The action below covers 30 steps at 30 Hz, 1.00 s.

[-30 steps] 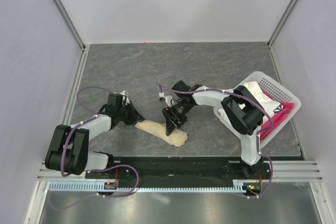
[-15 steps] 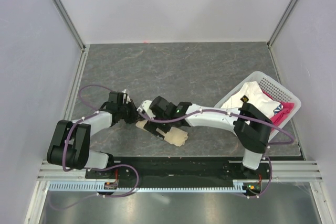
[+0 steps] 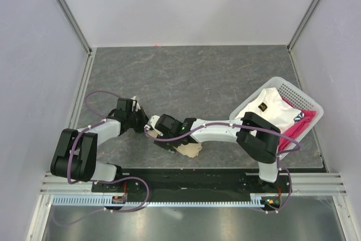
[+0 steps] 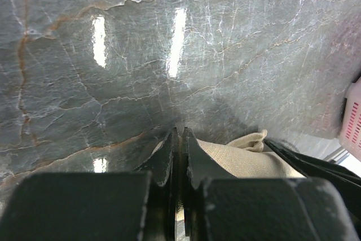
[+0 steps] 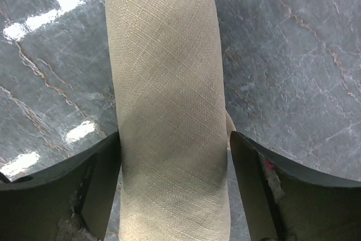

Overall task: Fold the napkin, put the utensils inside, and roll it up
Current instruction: Roll the napkin with the utensil

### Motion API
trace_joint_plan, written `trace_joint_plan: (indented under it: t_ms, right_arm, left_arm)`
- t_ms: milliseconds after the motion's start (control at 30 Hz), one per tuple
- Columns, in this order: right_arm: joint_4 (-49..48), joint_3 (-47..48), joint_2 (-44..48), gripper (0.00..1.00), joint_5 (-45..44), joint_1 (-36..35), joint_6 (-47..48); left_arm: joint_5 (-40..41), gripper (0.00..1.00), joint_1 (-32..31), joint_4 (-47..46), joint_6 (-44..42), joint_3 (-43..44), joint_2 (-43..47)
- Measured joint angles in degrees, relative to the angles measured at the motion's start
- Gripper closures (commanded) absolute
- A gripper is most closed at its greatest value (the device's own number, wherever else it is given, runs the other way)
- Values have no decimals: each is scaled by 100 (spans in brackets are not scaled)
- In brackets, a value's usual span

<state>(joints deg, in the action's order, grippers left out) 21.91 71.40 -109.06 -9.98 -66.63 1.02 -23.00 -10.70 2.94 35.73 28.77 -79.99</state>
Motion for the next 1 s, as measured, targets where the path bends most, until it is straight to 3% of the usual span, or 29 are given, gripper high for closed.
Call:
trace_joint_plan:
  t_ms: [67,100,167,200,300,667,800,1000]
  right_arm:
    - [-7,4,-22,30,-2,2,37]
    - [-4,7,-31,39,4,2,52]
    - [-2,37,-66,45,164,26,76]
    - [0,44,-81,51,260,55,87]
    - [26,76,-118,57,841,260,105]
    - [162,232,-400,65,3620,1528,4]
    - [284,354,-564,66,4054,1753,-133]
    - [402,442,-577,67,3687,1753,-595]
  left_arm:
    - [-4,92,0,0,0,2,0]
    - [-4,80,0,4,-2,4,0]
    - [-9,63,0,20,-26,15,0]
    - [-11,49,0,24,-46,22,2]
    - [-31,38,-2,39,-74,83,140]
    - [260,36,0,81,-94,28,1185]
    - [247,36,0,-44,-92,-192,1255]
    - [317,36,0,-39,-83,-404,1252]
